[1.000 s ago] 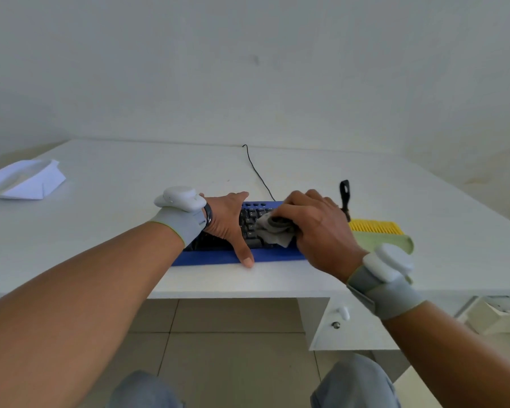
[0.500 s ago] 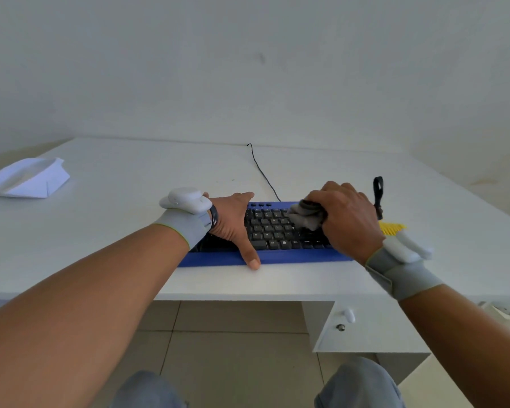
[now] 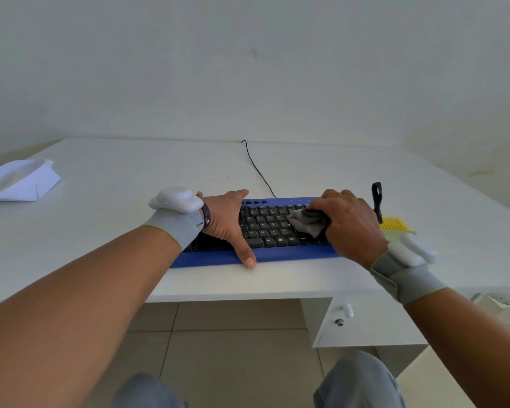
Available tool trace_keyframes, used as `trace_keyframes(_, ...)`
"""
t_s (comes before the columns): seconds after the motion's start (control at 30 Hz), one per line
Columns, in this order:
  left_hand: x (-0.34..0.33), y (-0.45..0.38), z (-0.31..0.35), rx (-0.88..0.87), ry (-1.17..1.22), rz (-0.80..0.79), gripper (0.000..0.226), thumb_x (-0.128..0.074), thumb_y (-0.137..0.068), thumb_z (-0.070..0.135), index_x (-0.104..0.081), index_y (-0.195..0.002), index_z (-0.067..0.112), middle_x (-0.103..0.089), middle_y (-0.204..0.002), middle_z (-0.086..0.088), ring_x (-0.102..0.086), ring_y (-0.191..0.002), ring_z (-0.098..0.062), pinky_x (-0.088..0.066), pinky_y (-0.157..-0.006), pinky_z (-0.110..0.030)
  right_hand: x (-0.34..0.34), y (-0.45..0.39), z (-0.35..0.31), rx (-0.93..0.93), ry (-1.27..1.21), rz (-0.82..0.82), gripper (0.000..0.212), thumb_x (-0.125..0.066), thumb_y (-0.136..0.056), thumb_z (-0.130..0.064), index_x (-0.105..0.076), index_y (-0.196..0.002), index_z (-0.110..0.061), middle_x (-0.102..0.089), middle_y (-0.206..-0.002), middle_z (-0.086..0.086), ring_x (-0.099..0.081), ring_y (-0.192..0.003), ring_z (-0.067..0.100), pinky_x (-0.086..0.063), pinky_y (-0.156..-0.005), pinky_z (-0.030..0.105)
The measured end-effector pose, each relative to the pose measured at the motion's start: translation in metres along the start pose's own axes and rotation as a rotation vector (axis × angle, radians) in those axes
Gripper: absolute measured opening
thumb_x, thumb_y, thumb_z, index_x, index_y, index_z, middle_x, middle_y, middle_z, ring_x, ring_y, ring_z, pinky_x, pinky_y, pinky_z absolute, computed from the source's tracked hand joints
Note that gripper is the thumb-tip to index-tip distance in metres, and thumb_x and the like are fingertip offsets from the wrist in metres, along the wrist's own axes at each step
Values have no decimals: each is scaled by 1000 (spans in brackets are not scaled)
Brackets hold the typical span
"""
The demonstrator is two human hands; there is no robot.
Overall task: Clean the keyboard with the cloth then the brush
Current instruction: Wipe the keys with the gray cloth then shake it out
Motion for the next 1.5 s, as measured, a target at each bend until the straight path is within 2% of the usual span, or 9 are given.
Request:
trace_keyframes(0.33,13,-3,23,-7,-26,-19,157,-85,-45,71,15,-156,23,-5,-166,0,-11,-152,-22,-3,-118,-57,12,-28,3,-25,5,85,29,-49,-90,-17,-65,-112,-26,-59,-98,1,-52,-93,28,-40,-76,38)
trace_keyframes(0.5,13,-19,35,-33,65,-6,168,-89,-42,68,36,-146,26,-50,-147,2,-35,-144,-21,-1,-119,-57,-3,-57,-27,62,-78,56,35,-40,-87,-32,-65,-111,-26,-59,-100,1,-52,-94,27,-34,-72,34)
trace_keyframes(0.6,6,-25,30,-48,68,10,172,-86,-37,73,45,-139,29,-68,-118,9,-47,-135,-19,4,-118,-59,-22,-66,-34,97,-49,-15,33,-45,-90,-19,-65,-114,-28,-60,-102,1,-52,-97,27,-31,-73,33)
trace_keyframes(0.67,4,-25,27,-47,71,17,172,-85,-35,74,43,-140,30,-67,-117,7,-49,-133,-21,3,-118,-58,-25,-66,-30,69,-40,-28,34,-43,-89,-23,-66,-114,-28,-61,-103,1,-52,-98,27,-30,-74,33)
trace_keyframes(0.8,5,-24,24,-38,68,22,171,-85,-34,75,38,-143,31,-46,-150,0,-39,-141,-26,2,-117,-59,-19,-59,-6,-77,-64,-69,48,-35,-78,-41,-70,-106,-26,-61,-106,3,-52,-102,30,-33,-81,37)
trace_keyframes(0.97,6,-27,25,-27,44,3,171,-86,-35,75,39,-143,32,-46,-150,-1,-41,-139,-27,-2,-117,-61,-7,-56,27,-203,-56,-95,23,-50,-82,-20,-69,-95,-23,-63,-97,6,-57,-97,35,-44,-81,41)
trace_keyframes(1.17,7,-26,30,-23,55,0,169,-90,-43,66,40,-143,28,-47,-149,-2,-43,-138,-24,-19,-115,-46,-7,-69,-12,-34,-45,30,29,-49,-87,-22,-68,-108,-26,-61,-102,5,-54,-97,31,-36,-74,35)
trace_keyframes(1.27,5,-27,27,-17,68,-5,171,-88,-40,70,42,-142,27,-50,-147,1,-41,-140,-21,-13,-117,-47,-19,-75,-35,62,-59,-29,26,-50,-89,-24,-69,-108,-24,-61,-103,4,-52,-97,28,-32,-74,34)
trace_keyframes(1.5,3,-30,21,-22,59,1,174,-84,-31,78,40,-142,29,-35,-158,-1,-34,-144,-26,-3,-118,-58,-22,-69,2,-96,-51,-46,28,-51,-85,-14,-70,-100,-27,-63,-103,2,-55,-100,30,-37,-79,36)
Point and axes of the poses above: each hand's wrist, its own y-axis away from the middle knuckle, its own x-axis out of the back of the hand, z = x × y, the point moved 6 cm from there along -y, towards the middle knuckle
